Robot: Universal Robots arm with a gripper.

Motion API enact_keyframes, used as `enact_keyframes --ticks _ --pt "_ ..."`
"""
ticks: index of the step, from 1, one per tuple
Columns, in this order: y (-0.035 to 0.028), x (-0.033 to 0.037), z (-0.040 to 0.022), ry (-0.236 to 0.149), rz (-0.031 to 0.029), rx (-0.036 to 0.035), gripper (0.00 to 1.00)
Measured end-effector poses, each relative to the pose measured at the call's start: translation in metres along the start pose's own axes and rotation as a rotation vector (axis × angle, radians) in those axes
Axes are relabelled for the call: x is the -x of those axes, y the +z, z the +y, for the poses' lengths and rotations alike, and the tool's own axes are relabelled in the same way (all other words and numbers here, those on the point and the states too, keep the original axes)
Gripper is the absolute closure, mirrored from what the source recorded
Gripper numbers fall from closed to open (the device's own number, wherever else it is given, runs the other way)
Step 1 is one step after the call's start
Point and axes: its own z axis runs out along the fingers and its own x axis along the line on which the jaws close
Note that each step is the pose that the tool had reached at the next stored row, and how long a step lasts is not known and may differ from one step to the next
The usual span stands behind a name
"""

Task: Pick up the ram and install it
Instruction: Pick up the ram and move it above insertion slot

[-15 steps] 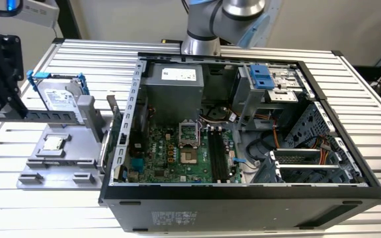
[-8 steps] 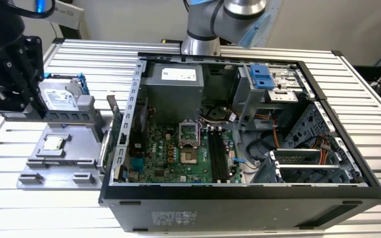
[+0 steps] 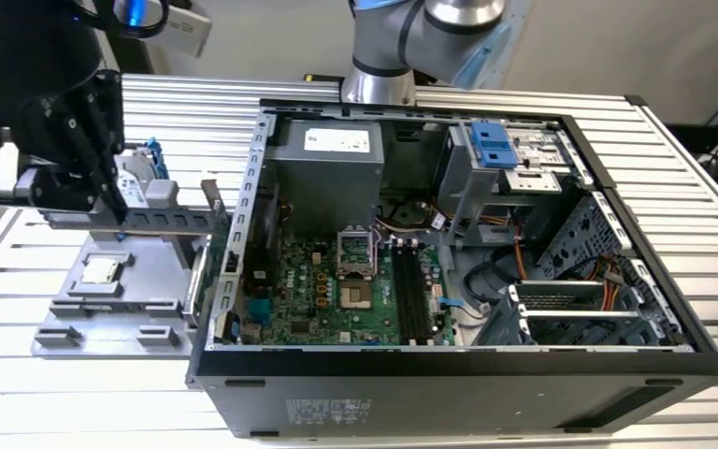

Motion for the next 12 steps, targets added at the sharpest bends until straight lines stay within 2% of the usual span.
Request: enact_keyframes --ticks 12 --pt "-0.0013 0.0021 -0.0493 0.000 0.0000 0.0010 1.00"
